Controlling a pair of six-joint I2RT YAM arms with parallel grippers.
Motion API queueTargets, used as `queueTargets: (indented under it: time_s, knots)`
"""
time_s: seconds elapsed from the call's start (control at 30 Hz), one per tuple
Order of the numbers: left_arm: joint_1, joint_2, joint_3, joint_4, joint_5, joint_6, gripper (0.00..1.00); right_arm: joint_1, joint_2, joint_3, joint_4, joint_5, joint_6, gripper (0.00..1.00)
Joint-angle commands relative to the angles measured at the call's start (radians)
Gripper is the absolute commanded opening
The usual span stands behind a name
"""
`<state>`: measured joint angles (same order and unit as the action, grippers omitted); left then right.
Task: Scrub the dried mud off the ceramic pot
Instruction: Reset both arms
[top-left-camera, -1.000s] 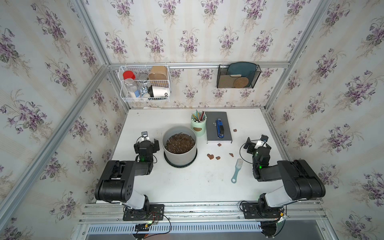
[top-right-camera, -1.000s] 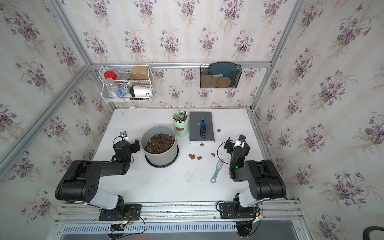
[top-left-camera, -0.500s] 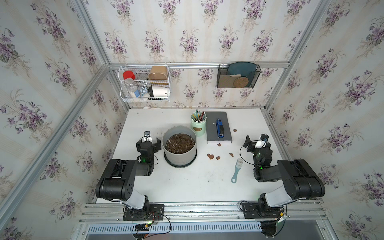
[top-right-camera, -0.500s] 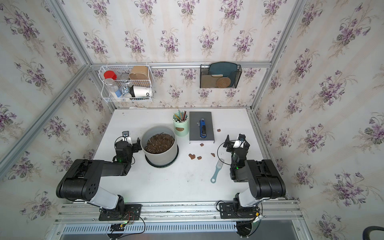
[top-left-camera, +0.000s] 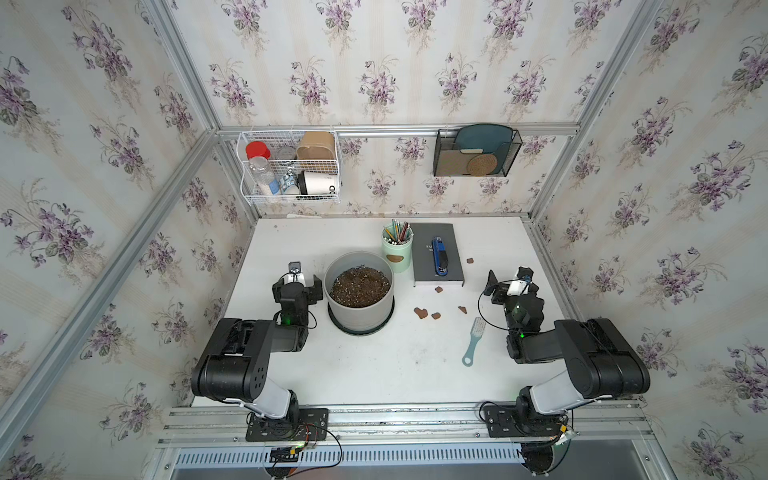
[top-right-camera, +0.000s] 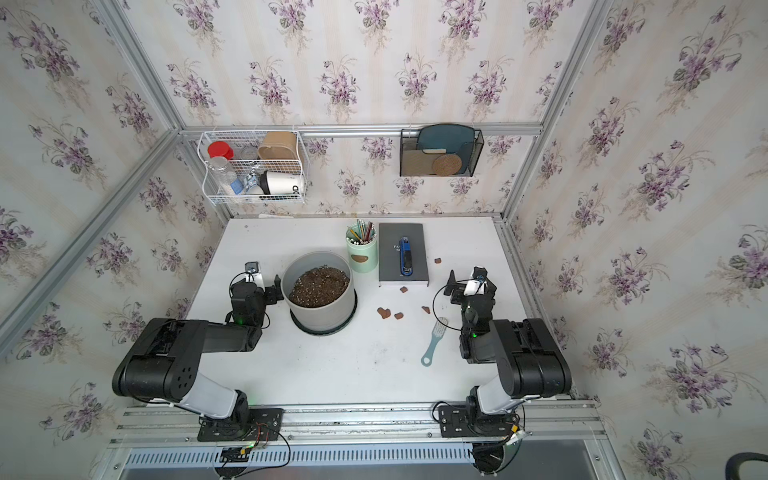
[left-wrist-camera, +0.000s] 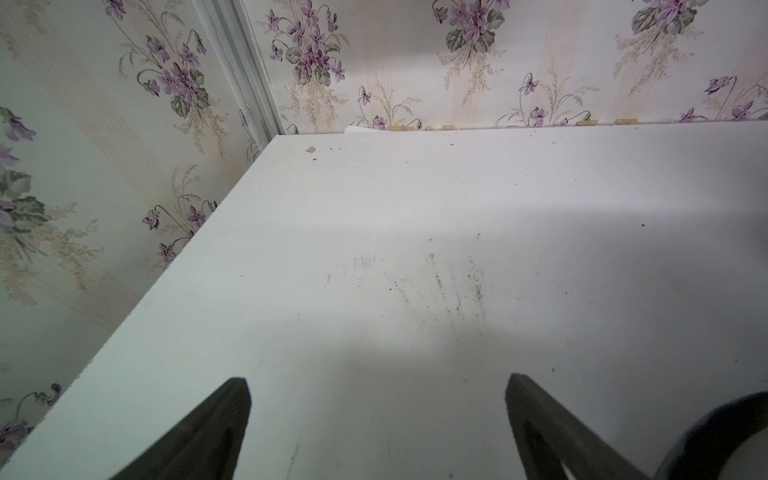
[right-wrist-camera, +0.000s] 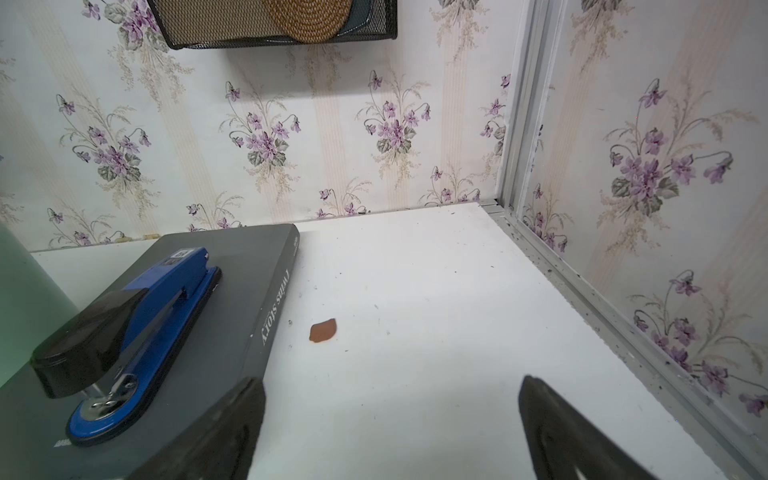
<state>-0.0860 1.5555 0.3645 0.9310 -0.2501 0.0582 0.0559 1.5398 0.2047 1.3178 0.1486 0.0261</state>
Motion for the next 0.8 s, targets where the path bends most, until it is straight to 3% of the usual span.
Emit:
queueTargets:
  time_s: [0.0, 0.77]
  knots:
    - [0.0, 0.002, 0.006, 0.025, 0.007, 0.01, 1.0, 0.0, 0.002, 0.003, 0.009, 0.002, -0.002, 1.0]
    - [0.003, 0.0, 0.007, 0.022, 0.016, 0.006, 1.0, 0.002, 0.003, 0.008, -0.015, -0.021, -0.011, 1.0]
